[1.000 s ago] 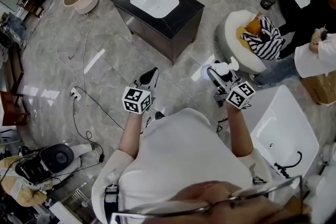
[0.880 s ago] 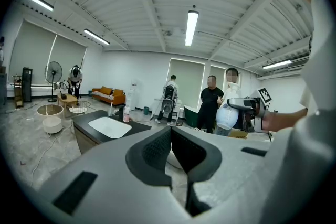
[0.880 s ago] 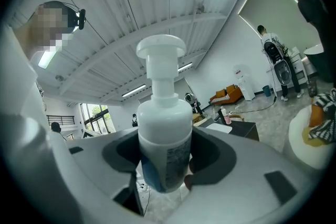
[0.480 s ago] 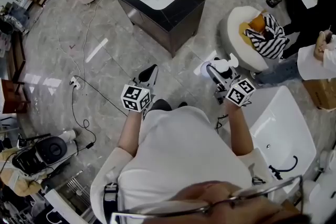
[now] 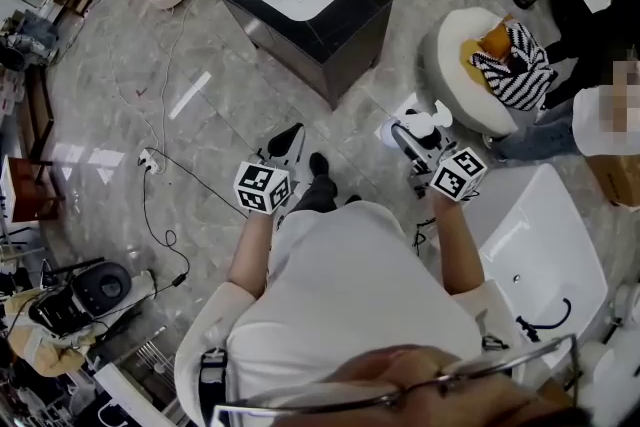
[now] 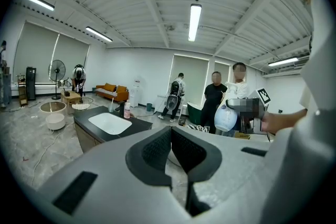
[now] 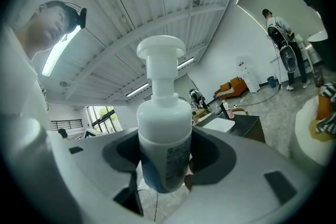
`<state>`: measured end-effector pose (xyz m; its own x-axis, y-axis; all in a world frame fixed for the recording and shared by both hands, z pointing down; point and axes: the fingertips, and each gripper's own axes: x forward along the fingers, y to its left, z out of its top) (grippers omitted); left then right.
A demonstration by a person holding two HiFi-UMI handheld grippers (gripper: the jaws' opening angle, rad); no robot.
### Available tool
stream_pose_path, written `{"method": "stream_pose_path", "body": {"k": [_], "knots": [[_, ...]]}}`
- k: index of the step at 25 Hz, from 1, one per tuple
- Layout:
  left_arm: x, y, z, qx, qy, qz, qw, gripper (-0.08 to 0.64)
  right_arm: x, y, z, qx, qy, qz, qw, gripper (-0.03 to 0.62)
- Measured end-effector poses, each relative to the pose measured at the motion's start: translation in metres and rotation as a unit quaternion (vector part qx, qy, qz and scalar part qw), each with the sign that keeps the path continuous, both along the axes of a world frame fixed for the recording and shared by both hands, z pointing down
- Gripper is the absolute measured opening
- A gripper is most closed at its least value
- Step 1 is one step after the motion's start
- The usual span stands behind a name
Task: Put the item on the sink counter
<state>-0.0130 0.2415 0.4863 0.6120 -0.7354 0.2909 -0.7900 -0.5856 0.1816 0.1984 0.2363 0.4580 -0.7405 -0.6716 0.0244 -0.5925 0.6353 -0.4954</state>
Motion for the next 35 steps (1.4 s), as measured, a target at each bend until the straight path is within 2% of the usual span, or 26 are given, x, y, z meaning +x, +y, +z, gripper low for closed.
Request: {"method": "stream_pose_path", "body": {"k": [15,24,35], "knots": [[-0.005,-0.121,0.009,-0.007,0.026,0.036,0.999,0.005,-0.01,-0.1,-0.007,-0.012,0.001,0.035,0.999,0.258],[-0.036,-0.191,0.015,-0.013,0.033,0.059,0.9976,0.005,-0.03,-0.158,-0.016,-0.016,0.003,0.068,0.998,0.258],[-0.06,-0.232,0.025,-0.018,0.04,0.07,0.9966,0.005,-0.046,-0.196,-0.008,-0.032,-0.003,0.088,0.996,0.258]]}}
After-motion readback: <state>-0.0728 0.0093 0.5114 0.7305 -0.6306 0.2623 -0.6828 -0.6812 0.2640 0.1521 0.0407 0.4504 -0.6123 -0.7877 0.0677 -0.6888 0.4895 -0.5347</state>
